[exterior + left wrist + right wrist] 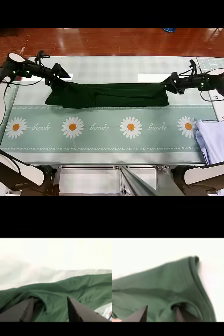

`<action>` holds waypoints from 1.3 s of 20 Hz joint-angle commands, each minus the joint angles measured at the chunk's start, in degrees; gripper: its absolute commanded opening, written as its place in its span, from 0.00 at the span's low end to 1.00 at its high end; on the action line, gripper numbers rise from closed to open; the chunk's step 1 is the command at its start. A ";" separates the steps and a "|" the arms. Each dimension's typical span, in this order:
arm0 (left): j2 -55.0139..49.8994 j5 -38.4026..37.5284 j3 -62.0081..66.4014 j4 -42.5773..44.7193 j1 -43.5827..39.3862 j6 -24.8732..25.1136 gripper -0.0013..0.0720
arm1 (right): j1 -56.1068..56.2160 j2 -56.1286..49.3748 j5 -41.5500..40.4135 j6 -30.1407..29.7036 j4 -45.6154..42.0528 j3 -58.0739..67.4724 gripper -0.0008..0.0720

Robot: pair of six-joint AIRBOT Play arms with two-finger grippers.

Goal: Fold the shirts.

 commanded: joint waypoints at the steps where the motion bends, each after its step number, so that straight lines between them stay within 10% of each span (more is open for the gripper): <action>1: 0.44 -7.72 6.21 6.01 3.52 -1.55 0.71 | -3.48 -0.39 4.61 -0.20 -0.11 4.13 0.58; 8: 26.03 6.47 -3.15 21.81 9.07 -8.00 0.71 | -10.73 0.76 9.33 5.88 -12.50 3.10 0.58; 19: 46.56 14.32 -34.10 21.42 -11.80 -7.85 0.71 | 0.15 -6.32 2.40 2.10 -1.09 -1.68 0.57; 20: 45.59 14.38 -34.03 21.40 -13.49 -7.85 0.71 | 1.33 -6.49 1.53 2.10 -0.85 -1.68 0.55; 22: 43.76 14.80 -34.01 21.40 -16.31 -7.80 0.71 | 2.75 -6.25 1.44 0.90 -0.28 -1.18 0.08; 24: 41.83 14.73 -34.01 21.40 -18.62 -7.76 0.69 | 2.36 -4.24 3.21 -0.26 -0.83 -0.92 0.04; 25: 41.03 14.73 -34.01 21.40 -19.52 -7.78 0.56 | 1.46 -2.51 4.83 0.11 -3.17 -0.94 0.04; 26: 40.22 14.84 -34.01 21.40 -20.41 -7.78 0.18 | 0.59 -0.28 6.82 0.33 -5.31 -1.22 0.04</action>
